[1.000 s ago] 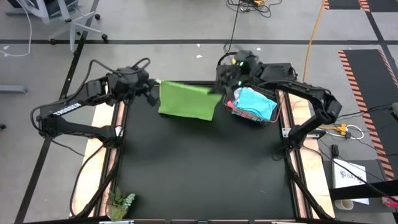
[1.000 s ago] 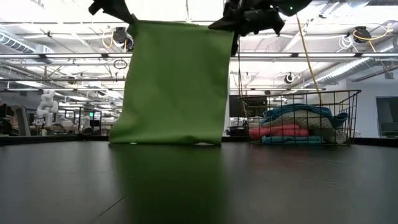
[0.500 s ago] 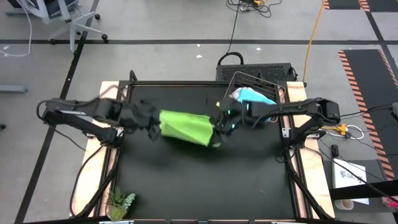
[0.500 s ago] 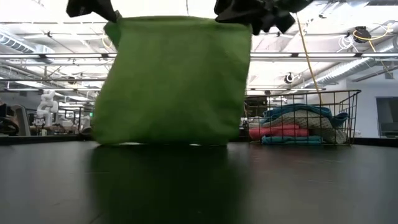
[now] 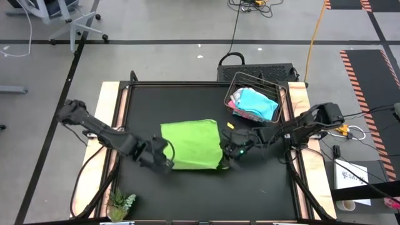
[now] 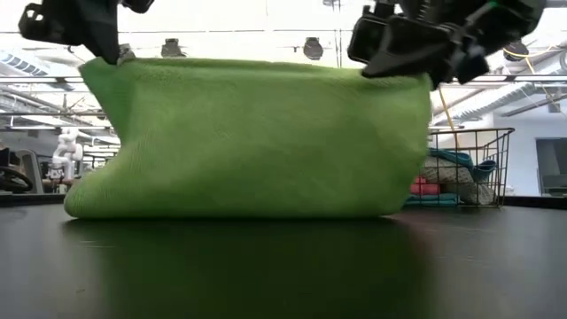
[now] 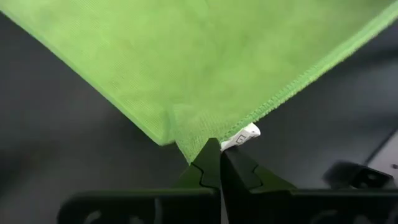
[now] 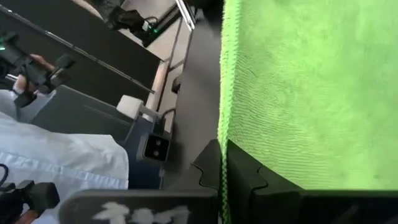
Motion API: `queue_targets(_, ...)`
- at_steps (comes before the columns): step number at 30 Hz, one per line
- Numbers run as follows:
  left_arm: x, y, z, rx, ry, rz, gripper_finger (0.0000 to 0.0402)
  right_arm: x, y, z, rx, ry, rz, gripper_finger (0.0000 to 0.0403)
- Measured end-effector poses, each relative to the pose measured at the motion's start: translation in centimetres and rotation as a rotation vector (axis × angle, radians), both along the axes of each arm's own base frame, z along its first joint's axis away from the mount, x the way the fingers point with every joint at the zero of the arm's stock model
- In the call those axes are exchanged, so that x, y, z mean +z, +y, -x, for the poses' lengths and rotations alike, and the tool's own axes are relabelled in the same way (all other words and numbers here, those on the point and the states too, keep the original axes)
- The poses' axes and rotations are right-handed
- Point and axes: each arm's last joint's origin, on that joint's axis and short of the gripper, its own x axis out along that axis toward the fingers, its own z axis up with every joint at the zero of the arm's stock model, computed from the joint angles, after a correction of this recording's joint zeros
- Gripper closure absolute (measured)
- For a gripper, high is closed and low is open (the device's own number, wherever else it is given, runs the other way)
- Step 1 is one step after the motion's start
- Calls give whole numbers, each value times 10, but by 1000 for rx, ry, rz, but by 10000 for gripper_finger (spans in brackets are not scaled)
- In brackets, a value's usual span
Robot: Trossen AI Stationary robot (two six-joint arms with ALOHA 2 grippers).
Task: Fold microfiber towels
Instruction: Fold the green towel
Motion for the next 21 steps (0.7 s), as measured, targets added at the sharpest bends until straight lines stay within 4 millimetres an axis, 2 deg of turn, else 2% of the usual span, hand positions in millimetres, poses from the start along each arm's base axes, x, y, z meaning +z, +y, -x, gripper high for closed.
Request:
queue_targets(4,-9,-19,-7,17,-42,36,401,-7,10,7,-24,12,-1,403)
queue_targets(9,-11,-19,-2,128,-44,-34,401,-7,7,5,-55,-35,75,403)
queue_targets(14,-9,-5,10,251,11,-132,401,-6,-23,-1,-178,-90,174,403)
queue_targets(21,-10,18,11,333,92,-233,401,2,-73,-6,-342,-206,285,403)
